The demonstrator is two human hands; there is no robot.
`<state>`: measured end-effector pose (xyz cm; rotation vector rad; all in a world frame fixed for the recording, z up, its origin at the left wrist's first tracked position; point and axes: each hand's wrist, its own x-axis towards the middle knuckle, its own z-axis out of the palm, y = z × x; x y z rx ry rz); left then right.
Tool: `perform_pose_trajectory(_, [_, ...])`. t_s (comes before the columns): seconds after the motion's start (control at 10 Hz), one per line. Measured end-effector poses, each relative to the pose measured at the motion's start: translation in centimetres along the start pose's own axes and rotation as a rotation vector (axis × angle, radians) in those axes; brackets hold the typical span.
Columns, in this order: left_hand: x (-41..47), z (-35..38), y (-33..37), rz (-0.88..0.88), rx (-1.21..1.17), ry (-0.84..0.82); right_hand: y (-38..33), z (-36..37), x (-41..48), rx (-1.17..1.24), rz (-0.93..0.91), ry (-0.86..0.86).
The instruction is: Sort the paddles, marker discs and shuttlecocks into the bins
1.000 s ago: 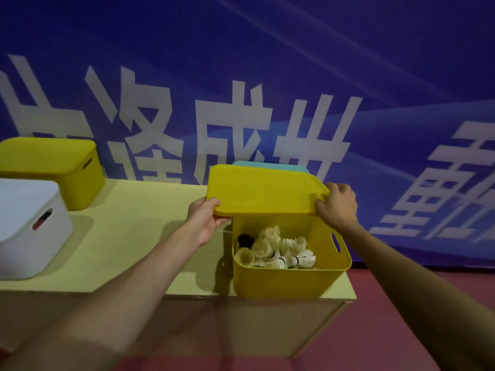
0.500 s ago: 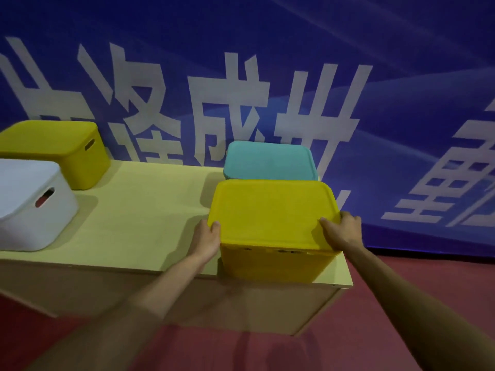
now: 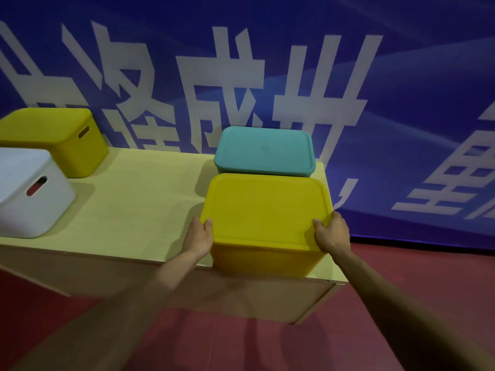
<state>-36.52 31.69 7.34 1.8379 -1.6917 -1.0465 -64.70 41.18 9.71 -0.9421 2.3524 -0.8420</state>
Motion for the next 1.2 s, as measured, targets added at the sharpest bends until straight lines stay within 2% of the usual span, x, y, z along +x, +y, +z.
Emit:
perform_pose_trajectory(0.4, [0.9,1.0,-0.4,0.013,-0.033,0.014,0.5,0.9,0.0,-0.133,-0.031,0.032])
perform_pose_trajectory(0.8, [0.8,1.1,-1.4,0.041,-0.061,-0.041,1.1,2.3,-0.4,-0.268,-0.048,0.101])
perform_pose_trajectory(1.0, [0.7,0.3,-0.4,0.001,0.209,-0.109,1.1,2.4,-0.3,-0.329,-0.047,0.071])
perform_pose_trajectory(1.1, [0.8,-0.9,0.8,0.116,0.42,-0.102,0.1,1.5,-0.5,-0.418,-0.06,0.062])
perform_pose_trajectory(1.2, [1.1,-2.8,3.3,0.282,0.417,-0.092,-2.3,0.7,-1.0,-0.41,-0.23,0.07])
